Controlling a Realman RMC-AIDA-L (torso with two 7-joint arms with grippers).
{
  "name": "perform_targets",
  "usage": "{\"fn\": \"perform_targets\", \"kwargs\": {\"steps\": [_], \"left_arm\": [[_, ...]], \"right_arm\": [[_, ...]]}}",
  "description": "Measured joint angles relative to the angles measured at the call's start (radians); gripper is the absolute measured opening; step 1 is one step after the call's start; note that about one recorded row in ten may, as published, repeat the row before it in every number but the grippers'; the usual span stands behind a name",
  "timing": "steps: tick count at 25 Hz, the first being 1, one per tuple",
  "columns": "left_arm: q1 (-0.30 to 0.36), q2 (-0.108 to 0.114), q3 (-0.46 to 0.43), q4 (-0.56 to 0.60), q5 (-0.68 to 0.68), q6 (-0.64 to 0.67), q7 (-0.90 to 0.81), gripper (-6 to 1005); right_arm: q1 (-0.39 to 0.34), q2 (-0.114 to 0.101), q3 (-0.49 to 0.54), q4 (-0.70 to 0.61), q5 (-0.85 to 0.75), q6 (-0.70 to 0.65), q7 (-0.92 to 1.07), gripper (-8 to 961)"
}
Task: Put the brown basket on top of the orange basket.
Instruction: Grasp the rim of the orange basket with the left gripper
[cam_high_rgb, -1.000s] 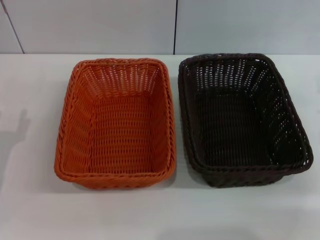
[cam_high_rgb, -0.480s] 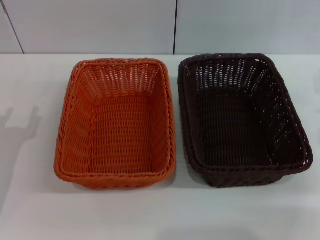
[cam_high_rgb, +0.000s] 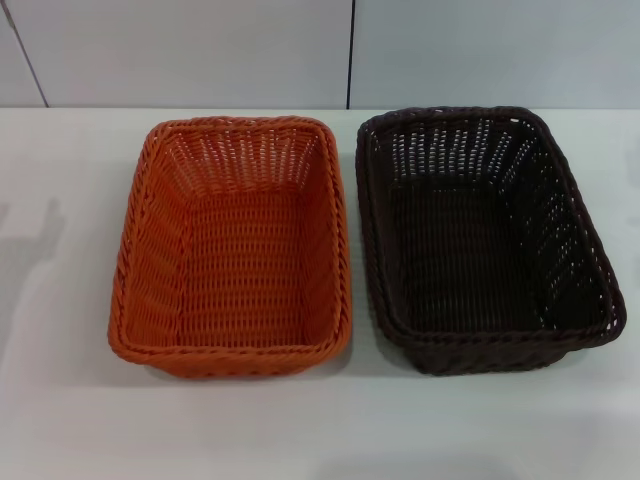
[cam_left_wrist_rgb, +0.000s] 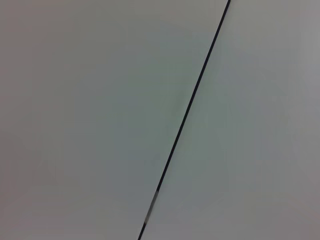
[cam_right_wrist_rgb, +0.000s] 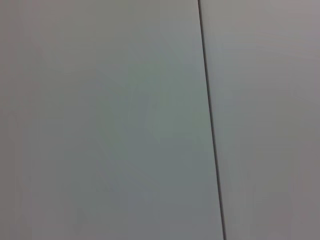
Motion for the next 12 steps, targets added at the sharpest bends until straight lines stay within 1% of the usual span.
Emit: {"fn": "perform_targets", "kwargs": {"steps": [2, 3, 5, 6, 7, 8, 9, 11, 12], "left_arm": [[0.001, 0.011, 0.028, 0.039, -0.001, -0.054, -0.033, 690], [0.001, 0.025, 0.061, 0.071, 0.001, -0.097, -0.062, 690], [0.001, 0.025, 0.061, 0.071, 0.001, -0.097, -0.062, 688], [0.0, 0.057, 0.138, 0.133, 0.005, -0.196, -0.132, 688], [-0.005, 0.09, 0.202, 0.197, 0.046, -0.293, -0.212, 687], [-0.005, 0.09, 0.202, 0.197, 0.046, -0.293, -0.212, 686], [-0.01, 0.114, 0.235, 0.248, 0.111, -0.365, -0.301, 686], [-0.01, 0.114, 0.235, 0.248, 0.111, -0.365, -0.301, 684], [-0.019, 0.147, 0.242, 0.33, 0.282, -0.42, -0.488, 683]], "right_arm": [[-0.001, 0.0, 0.001, -0.003, 0.001, 0.0, 0.0, 624], [-0.001, 0.0, 0.001, -0.005, 0.002, 0.0, 0.0, 624], [0.002, -0.001, 0.002, -0.009, 0.002, 0.001, 0.0, 625], [0.005, -0.002, 0.002, -0.012, 0.002, 0.003, 0.0, 625], [0.01, -0.003, 0.001, -0.015, 0.001, 0.006, 0.0, 625], [0.013, -0.003, -0.001, -0.019, 0.0, 0.009, -0.001, 625], [0.021, -0.004, -0.005, -0.032, 0.0, 0.014, -0.006, 625], [0.025, -0.004, -0.006, -0.043, 0.001, 0.015, -0.006, 625], [0.029, -0.005, -0.005, -0.056, 0.002, 0.017, -0.006, 625]]}}
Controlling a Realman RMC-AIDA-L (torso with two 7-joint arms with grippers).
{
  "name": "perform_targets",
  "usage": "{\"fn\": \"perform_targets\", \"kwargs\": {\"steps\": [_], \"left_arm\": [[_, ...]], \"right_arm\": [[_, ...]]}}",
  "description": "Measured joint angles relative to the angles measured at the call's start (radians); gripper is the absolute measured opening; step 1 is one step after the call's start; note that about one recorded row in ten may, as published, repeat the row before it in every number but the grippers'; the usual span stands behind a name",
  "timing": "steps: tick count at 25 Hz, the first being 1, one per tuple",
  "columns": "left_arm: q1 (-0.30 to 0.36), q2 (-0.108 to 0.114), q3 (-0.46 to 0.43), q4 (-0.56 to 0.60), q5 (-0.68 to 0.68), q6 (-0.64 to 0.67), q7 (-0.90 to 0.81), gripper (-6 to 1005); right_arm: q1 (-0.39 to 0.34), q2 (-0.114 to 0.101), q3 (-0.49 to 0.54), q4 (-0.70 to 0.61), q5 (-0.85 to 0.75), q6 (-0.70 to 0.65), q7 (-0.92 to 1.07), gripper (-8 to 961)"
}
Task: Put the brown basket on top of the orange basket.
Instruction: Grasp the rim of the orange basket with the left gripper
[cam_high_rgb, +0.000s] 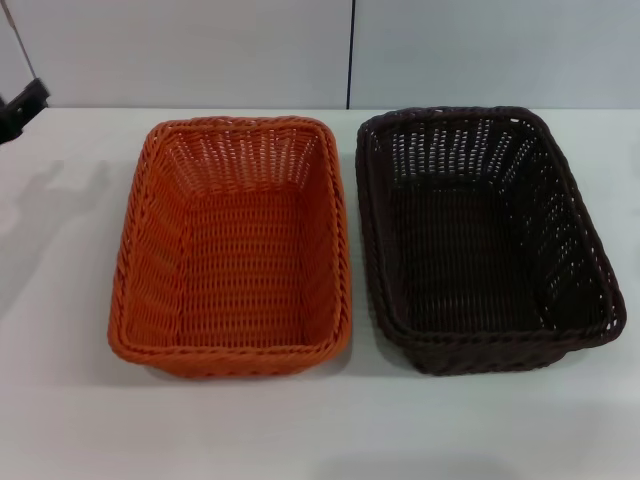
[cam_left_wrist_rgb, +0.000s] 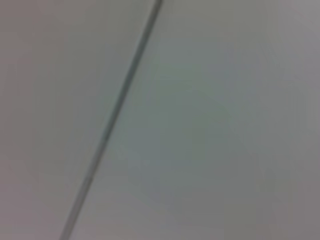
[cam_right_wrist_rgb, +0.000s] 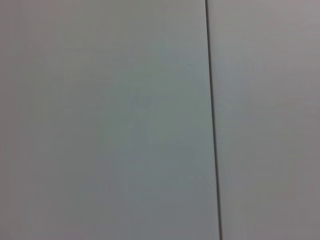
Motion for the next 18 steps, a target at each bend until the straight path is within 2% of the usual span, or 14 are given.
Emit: {"fn": "perform_targets", "kwargs": {"steps": [1, 2, 3, 4, 5, 6, 8, 9, 11, 13, 16, 17, 18], "left_arm": [[-0.005, 0.014, -0.006, 0.041, 0.099, -0.002, -0.104, 683], [-0.005, 0.014, -0.006, 0.041, 0.099, -0.002, -0.104, 682], [-0.005, 0.014, -0.006, 0.041, 0.099, -0.002, -0.104, 681], [-0.011, 0.032, -0.011, 0.089, 0.207, -0.002, -0.23, 681], [-0.011, 0.032, -0.011, 0.089, 0.207, -0.002, -0.23, 680], [-0.025, 0.071, -0.019, 0.184, 0.433, 0.032, -0.503, 679], [-0.048, 0.092, -0.067, 0.245, 0.631, 0.123, -0.705, 678], [-0.061, 0.094, -0.108, 0.272, 0.737, 0.18, -0.799, 677], [-0.072, 0.085, -0.174, 0.306, 0.853, 0.244, -0.878, 676], [-0.082, 0.058, -0.266, 0.357, 0.997, 0.325, -0.969, 675], [-0.082, 0.038, -0.308, 0.431, 1.118, 0.391, -1.053, 673], [-0.084, 0.036, -0.309, 0.485, 1.211, 0.424, -1.118, 672], [-0.084, 0.036, -0.309, 0.485, 1.211, 0.424, -1.118, 671]], "right_arm": [[0.005, -0.002, 0.001, -0.01, 0.001, 0.002, 0.001, 625], [0.013, -0.011, 0.002, -0.03, 0.004, 0.007, 0.005, 625], [0.013, -0.011, 0.002, -0.03, 0.004, 0.007, 0.005, 625], [0.016, -0.017, 0.001, -0.035, 0.004, 0.011, 0.006, 625], [0.018, -0.023, -0.001, -0.037, 0.003, 0.014, 0.007, 625], [0.02, -0.029, -0.003, -0.038, 0.002, 0.021, 0.007, 625], [0.023, -0.039, -0.004, -0.039, -0.001, 0.037, 0.007, 625], [0.023, -0.042, -0.004, -0.04, -0.001, 0.042, 0.007, 625], [0.024, -0.047, -0.004, -0.04, -0.001, 0.046, 0.007, 625], [0.019, -0.05, -0.012, -0.041, -0.001, 0.041, 0.008, 625], [0.016, -0.051, -0.025, -0.042, -0.001, 0.039, 0.008, 625], [0.009, -0.051, -0.044, -0.043, -0.001, 0.04, 0.008, 625], [0.005, -0.05, -0.049, -0.043, -0.001, 0.04, 0.008, 625]]}}
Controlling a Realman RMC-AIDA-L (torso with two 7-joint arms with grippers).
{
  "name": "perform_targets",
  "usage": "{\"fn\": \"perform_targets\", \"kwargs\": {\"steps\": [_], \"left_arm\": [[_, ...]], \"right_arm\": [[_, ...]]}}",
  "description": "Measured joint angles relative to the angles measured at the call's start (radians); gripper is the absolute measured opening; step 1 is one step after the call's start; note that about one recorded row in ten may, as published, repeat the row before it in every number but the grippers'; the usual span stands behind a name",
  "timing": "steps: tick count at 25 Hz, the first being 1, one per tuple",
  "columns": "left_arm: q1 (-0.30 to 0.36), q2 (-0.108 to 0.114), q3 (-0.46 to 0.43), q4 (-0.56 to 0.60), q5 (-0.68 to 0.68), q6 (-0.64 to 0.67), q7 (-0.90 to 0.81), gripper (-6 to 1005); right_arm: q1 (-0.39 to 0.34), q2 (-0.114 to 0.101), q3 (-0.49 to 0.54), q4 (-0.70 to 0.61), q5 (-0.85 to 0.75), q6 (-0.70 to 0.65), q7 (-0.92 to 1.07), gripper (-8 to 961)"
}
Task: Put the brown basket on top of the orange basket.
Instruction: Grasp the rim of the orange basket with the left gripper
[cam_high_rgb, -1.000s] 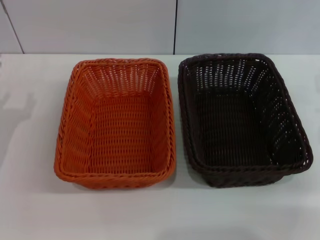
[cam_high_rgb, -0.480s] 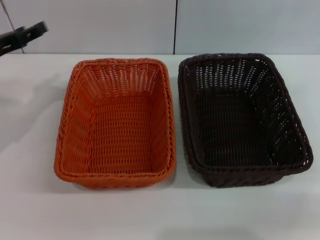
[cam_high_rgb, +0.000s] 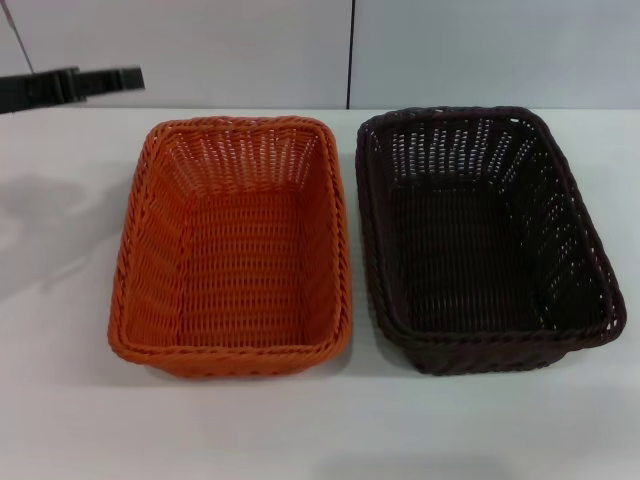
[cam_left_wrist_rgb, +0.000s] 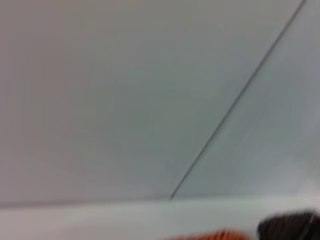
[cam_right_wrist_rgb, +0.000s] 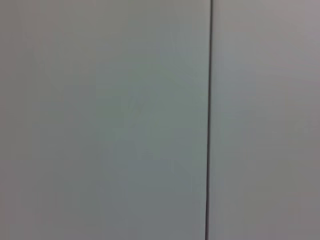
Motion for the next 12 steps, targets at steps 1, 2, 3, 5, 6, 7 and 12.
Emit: {"fn": "perform_targets", "kwargs": {"steps": [1, 2, 3, 5, 6, 7, 12], "left_arm": [[-0.003, -0.001, 0.002, 0.025, 0.054, 0.015, -0.039, 671], [-0.008, -0.002, 0.002, 0.048, 0.101, 0.03, -0.073, 670], [-0.014, -0.006, -0.001, 0.08, 0.165, 0.053, -0.119, 669], [-0.024, -0.016, -0.007, 0.123, 0.244, 0.081, -0.17, 668], [-0.029, -0.021, -0.009, 0.146, 0.284, 0.095, -0.197, 667], [-0.039, -0.03, -0.01, 0.178, 0.352, 0.12, -0.244, 667], [-0.075, -0.049, -0.01, 0.214, 0.469, 0.168, -0.31, 663]], "right_arm": [[0.0, 0.0, 0.0, 0.0, 0.0, 0.0, 0.0, 625], [-0.006, 0.001, -0.004, 0.0, 0.0, 0.0, 0.0, 625], [-0.012, 0.002, -0.007, 0.0, 0.001, 0.0, 0.0, 625], [-0.03, 0.003, -0.007, 0.0, 0.005, -0.001, 0.0, 625], [-0.03, 0.003, -0.007, 0.0, 0.005, -0.001, 0.0, 625], [-0.036, 0.003, -0.006, -0.001, 0.005, 0.0, 0.0, 624], [-0.054, 0.003, 0.003, -0.002, 0.007, 0.005, 0.0, 624]]}}
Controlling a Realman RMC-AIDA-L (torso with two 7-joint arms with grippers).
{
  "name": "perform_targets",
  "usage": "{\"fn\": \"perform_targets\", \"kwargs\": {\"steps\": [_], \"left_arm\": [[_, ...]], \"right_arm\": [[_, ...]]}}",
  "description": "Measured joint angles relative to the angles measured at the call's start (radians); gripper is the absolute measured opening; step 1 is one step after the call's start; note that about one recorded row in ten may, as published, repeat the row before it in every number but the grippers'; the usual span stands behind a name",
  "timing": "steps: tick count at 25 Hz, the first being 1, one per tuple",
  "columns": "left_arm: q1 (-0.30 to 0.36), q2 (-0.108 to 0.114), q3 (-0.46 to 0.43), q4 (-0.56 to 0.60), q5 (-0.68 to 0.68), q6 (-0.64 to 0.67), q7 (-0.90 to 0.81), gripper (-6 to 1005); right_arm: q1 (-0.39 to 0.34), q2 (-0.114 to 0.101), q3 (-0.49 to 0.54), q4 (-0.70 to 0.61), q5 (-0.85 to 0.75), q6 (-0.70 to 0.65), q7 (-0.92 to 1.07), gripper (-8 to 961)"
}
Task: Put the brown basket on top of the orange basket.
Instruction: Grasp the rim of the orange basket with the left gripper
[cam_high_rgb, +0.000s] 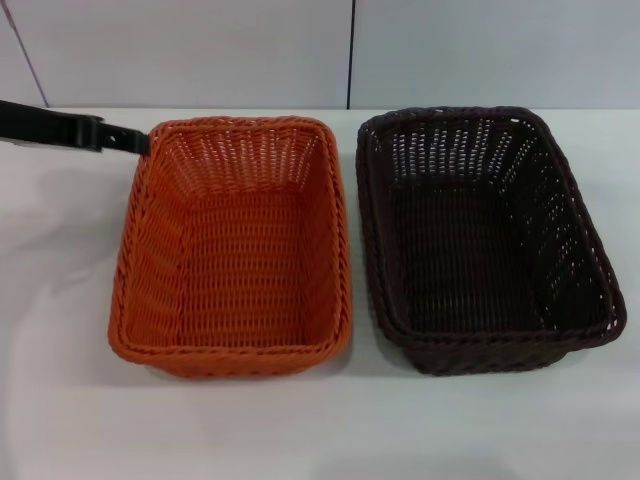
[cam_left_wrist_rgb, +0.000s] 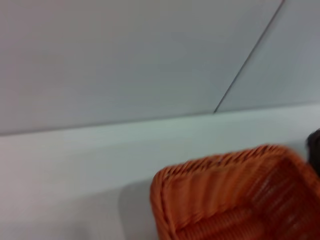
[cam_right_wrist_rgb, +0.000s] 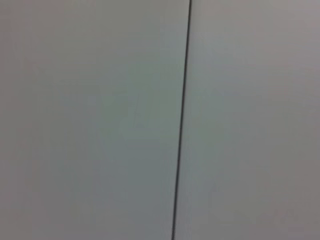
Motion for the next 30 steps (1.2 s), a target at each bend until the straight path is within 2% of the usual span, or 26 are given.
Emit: {"fn": "perform_targets", "kwargs": {"steps": [1, 2, 4, 5, 6, 13, 17, 30], "left_arm": [[0.0, 0.0, 0.0, 0.0, 0.0, 0.0, 0.0, 662], [-0.019, -0.013, 0.0, 0.011, 0.059, 0.021, -0.022, 662], [-0.019, -0.013, 0.0, 0.011, 0.059, 0.021, -0.022, 660], [-0.057, -0.056, -0.001, 0.041, 0.197, 0.065, -0.056, 660], [-0.071, -0.069, -0.002, 0.045, 0.235, 0.08, -0.065, 659], [-0.093, -0.082, -0.012, 0.04, 0.29, 0.113, -0.097, 654], [-0.074, -0.096, -0.04, 0.036, 0.301, 0.12, -0.1, 652], [-0.021, -0.134, -0.043, 0.031, 0.303, 0.123, -0.1, 643]], "right_arm": [[-0.002, -0.001, 0.001, 0.0, 0.001, 0.0, 0.0, 624], [-0.002, -0.002, 0.001, 0.0, 0.001, 0.0, 0.0, 624], [-0.002, -0.002, 0.001, -0.001, 0.001, 0.0, 0.0, 624], [0.0, -0.002, 0.001, -0.002, 0.001, 0.0, 0.0, 624], [0.002, -0.003, 0.001, -0.003, 0.001, 0.0, 0.0, 624], [0.016, -0.015, 0.0, 0.002, 0.002, 0.001, 0.0, 625], [0.02, -0.016, -0.006, 0.003, 0.002, 0.002, 0.0, 625], [0.02, -0.011, -0.008, 0.006, 0.002, 0.002, 0.001, 624]]}}
